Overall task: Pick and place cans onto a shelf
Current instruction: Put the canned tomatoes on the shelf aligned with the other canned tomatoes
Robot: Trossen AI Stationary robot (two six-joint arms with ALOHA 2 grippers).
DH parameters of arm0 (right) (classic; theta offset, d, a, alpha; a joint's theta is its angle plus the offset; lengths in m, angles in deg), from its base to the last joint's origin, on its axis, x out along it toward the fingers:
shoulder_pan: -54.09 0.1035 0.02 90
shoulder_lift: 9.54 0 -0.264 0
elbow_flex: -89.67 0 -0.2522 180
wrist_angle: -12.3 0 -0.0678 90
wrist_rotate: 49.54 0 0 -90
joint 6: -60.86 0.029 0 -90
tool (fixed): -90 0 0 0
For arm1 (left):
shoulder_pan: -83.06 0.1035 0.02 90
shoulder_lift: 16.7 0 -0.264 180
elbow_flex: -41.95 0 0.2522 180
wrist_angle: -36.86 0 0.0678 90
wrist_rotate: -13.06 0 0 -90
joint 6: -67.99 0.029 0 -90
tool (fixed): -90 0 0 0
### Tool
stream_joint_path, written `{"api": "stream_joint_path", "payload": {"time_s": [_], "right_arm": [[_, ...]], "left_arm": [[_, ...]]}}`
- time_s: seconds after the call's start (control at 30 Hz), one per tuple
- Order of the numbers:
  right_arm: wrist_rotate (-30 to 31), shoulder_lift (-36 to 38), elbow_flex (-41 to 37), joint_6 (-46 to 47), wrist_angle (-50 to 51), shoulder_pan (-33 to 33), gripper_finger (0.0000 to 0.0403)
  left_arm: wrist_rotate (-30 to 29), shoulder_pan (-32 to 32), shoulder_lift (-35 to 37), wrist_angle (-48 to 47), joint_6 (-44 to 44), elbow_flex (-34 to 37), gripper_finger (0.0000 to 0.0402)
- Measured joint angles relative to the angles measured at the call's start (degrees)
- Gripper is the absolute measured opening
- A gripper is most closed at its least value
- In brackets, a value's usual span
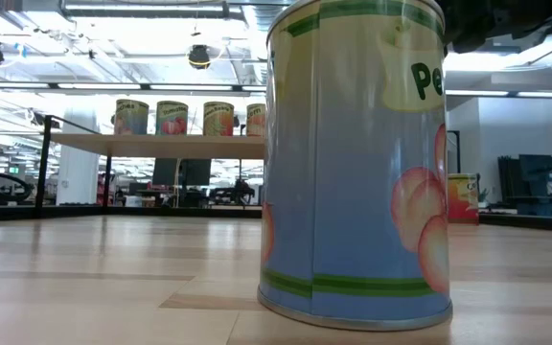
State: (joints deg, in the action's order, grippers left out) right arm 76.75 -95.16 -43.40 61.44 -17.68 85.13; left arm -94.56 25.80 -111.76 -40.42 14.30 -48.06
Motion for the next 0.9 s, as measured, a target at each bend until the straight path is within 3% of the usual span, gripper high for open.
{"api": "stream_joint_path", "payload": {"time_s": [0.23, 0.47, 0.67, 0.9], "right_arm": [[-0.08, 0.02, 0.00, -2.88, -1.62, -2.20, 0.0011], [-0.67, 0.02, 0.02, -5.20, -1.88, -5.80, 0.0011], [-1.97, 0.57, 0.02, -8.24, -1.89, -7.55, 0.0011], [-2.55, 2.79, 0.07, -11.04, -1.61, -9.19, 0.0012]], "left_arm": [[-4.11, 10.01, 12.05, -2.96, 7.24, -0.04, 0.0000], [-5.70, 29.50, 22.95, -9.06, 20.41, -0.57, 0.0000], [-5.17, 49.34, 24.58, -16.73, 33.67, -6.91, 0.0000], [-3.62, 69.00, 22.29, -19.00, 48.07, -13.39, 0.0000]]}}
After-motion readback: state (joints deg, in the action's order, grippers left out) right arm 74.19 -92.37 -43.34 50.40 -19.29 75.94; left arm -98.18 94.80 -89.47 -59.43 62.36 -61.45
